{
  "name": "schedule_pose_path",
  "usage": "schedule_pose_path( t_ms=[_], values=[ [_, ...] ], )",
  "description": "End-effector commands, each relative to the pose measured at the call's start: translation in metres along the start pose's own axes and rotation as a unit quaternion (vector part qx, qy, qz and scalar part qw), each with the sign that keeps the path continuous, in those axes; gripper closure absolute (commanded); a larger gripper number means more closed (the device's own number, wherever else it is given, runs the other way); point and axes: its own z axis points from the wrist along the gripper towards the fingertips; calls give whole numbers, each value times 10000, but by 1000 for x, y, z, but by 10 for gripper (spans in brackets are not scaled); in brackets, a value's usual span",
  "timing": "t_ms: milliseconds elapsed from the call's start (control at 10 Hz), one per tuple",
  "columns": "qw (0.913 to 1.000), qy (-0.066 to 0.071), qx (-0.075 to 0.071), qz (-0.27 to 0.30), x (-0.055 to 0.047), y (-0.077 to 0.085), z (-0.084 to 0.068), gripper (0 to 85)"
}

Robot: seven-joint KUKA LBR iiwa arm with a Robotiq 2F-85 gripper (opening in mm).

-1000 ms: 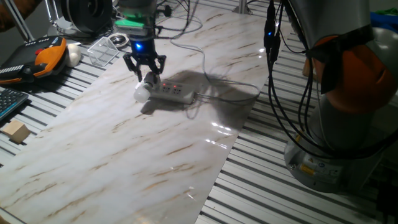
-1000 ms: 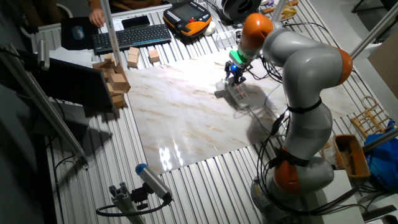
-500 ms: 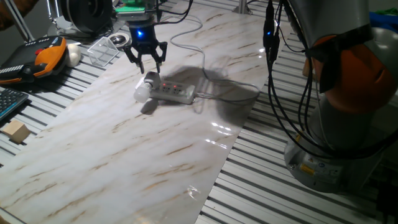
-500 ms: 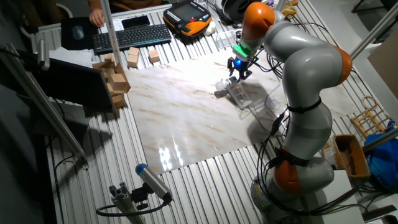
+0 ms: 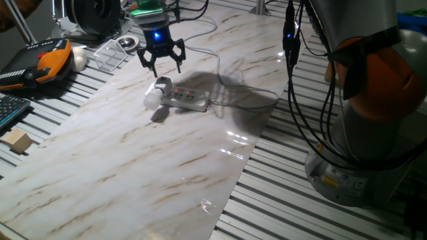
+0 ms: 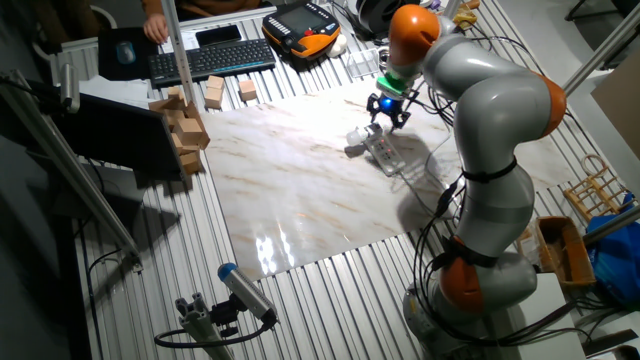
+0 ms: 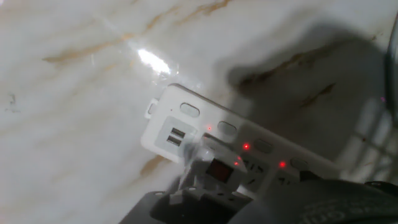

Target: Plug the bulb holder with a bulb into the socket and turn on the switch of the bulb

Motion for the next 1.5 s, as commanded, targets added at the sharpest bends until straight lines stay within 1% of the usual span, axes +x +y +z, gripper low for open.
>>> schedule_pose_path(
  t_ms=[0, 100, 300, 400, 500, 800, 1200, 1400],
  values=[
    [10000, -27, 12, -25, -1, -1, 1, 170],
    [9999, -113, 51, -69, -2, -3, 2, 170],
    [9998, -79, 45, -164, -5, -10, 4, 170],
    [9998, -34, 39, -206, -6, -13, 6, 340],
    [9997, 4, 37, -248, -5, -15, 8, 340],
    [9996, 47, 42, -267, -5, -15, 10, 340],
    [9997, 39, 68, -241, -4, -12, 6, 340],
    [9998, 34, 62, -203, -3, -10, 7, 340]
  ],
)
